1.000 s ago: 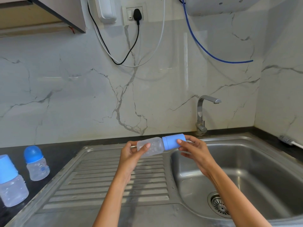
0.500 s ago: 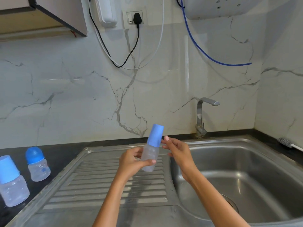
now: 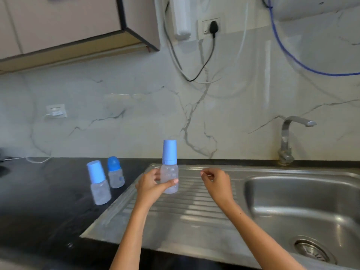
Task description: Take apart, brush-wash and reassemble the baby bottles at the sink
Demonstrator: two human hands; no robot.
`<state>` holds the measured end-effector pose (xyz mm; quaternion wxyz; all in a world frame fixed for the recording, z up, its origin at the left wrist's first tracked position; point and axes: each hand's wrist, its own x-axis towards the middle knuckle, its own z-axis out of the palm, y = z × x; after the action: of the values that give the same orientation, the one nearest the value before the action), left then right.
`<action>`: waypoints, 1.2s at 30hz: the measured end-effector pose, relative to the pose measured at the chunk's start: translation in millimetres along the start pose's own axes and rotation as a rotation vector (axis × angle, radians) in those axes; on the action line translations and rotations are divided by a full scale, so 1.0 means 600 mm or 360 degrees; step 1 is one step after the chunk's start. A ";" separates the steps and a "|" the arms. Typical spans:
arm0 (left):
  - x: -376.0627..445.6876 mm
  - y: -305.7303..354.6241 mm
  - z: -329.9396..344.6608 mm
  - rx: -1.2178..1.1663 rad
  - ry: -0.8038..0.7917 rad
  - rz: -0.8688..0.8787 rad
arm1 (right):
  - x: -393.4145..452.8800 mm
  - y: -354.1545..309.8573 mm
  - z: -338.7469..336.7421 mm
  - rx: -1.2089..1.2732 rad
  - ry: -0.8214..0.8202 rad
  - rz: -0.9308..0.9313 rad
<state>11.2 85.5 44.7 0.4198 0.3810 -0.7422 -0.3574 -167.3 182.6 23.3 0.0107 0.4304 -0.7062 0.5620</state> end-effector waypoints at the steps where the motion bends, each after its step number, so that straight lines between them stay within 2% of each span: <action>1: -0.010 -0.014 -0.030 0.0026 0.0050 -0.0017 | -0.006 -0.019 0.025 0.0035 -0.0025 -0.0016; 6: -0.042 -0.089 -0.157 0.0174 0.0261 -0.0123 | -0.045 -0.086 0.132 0.0145 -0.0183 -0.0067; 9: -0.054 -0.127 -0.219 0.0365 0.0458 -0.0160 | -0.067 -0.099 0.181 0.0161 -0.0247 -0.0064; 13: -0.054 -0.174 -0.277 0.0571 0.0601 -0.0200 | -0.087 -0.094 0.216 0.0078 -0.0310 -0.0087; 20: -0.048 -0.219 -0.300 0.0695 0.0626 -0.0404 | -0.077 -0.088 0.218 0.0013 -0.0311 -0.0109; 36: -0.043 -0.244 -0.293 0.0819 0.0697 -0.0377 | -0.068 -0.080 0.214 0.0017 -0.0325 -0.0017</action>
<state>216.8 4.2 -20.0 0.4149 0.6251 -0.6511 -0.1148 -51.6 103.7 -6.5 -0.0607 0.4892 -0.6983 0.5190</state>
